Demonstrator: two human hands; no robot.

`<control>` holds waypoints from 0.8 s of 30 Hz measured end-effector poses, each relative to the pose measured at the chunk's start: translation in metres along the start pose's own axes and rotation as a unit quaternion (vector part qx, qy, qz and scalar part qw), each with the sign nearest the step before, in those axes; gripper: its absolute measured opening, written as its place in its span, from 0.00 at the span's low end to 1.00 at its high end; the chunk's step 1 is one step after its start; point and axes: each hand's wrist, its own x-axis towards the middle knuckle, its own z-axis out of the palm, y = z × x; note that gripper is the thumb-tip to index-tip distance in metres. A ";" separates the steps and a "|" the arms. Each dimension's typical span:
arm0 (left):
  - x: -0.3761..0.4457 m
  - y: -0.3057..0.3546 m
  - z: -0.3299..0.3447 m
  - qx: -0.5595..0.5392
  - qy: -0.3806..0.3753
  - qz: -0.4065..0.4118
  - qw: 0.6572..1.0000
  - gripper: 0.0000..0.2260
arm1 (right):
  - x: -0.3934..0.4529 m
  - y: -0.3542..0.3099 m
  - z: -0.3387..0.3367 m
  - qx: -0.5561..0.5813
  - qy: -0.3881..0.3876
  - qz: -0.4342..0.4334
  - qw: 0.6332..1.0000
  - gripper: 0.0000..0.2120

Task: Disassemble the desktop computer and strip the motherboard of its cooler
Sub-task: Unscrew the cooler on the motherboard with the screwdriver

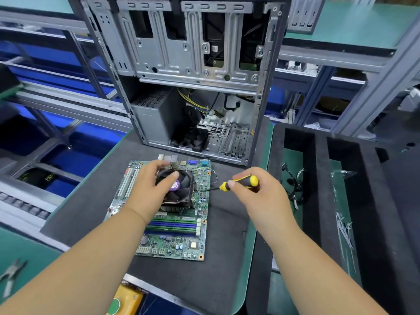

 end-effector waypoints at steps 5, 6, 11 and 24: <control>-0.019 -0.014 -0.004 -0.058 -0.079 -0.049 0.994 0.26 | -0.003 -0.009 0.005 0.013 -0.010 -0.042 0.999 0.04; -0.017 -0.016 -0.004 -0.070 -0.086 -0.054 0.992 0.28 | -0.003 -0.011 0.006 0.011 -0.014 -0.046 0.999 0.04; -0.013 -0.023 -0.003 -0.096 -0.100 -0.046 0.989 0.38 | -0.004 -0.016 0.011 -0.040 -0.032 -0.082 0.995 0.08; -0.014 -0.013 0.000 -0.033 -0.076 0.004 0.997 0.41 | 0.005 -0.065 0.010 -0.304 -0.158 -0.194 0.919 0.09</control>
